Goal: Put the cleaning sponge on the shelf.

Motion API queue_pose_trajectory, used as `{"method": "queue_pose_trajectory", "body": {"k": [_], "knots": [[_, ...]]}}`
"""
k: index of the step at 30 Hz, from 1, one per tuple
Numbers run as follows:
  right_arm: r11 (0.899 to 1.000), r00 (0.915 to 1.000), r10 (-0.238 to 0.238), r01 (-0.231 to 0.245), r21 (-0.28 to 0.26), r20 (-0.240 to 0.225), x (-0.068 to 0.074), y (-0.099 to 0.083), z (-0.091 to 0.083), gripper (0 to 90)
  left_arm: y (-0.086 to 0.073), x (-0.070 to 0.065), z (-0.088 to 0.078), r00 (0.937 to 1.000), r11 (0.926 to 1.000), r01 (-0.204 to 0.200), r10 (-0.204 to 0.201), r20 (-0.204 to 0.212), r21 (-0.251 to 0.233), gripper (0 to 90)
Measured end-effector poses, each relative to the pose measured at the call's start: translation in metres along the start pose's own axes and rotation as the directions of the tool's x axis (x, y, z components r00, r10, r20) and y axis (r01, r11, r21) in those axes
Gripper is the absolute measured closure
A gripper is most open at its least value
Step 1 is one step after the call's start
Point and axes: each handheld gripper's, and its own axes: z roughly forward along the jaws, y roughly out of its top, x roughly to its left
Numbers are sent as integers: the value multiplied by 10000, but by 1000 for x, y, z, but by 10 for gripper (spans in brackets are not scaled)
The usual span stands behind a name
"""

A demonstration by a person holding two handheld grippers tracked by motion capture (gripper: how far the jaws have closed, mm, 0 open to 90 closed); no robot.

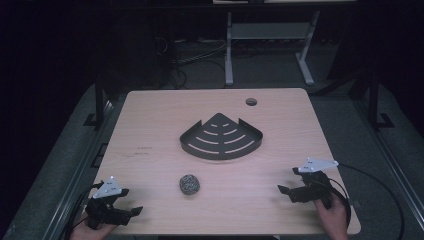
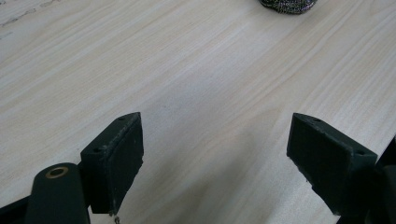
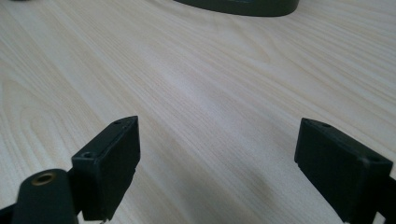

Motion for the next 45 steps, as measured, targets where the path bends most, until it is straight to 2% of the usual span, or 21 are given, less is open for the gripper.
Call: {"method": "queue_pose_trajectory", "body": {"k": [16,30,45], "knots": [[10000,10000,-15,15,25,-38,1,0,1,138,5,-4,2,9998,9999,-88,90,160,-129,181],[9999,9999,-125,125,101,-60,3,2,5,139,18,-12,11,9983,9987,-484,488,319,-125,181],[9999,9999,-94,95,126,-95,3,3,5,139,28,-15,15,9969,9978,-665,662,431,45,181]]}}
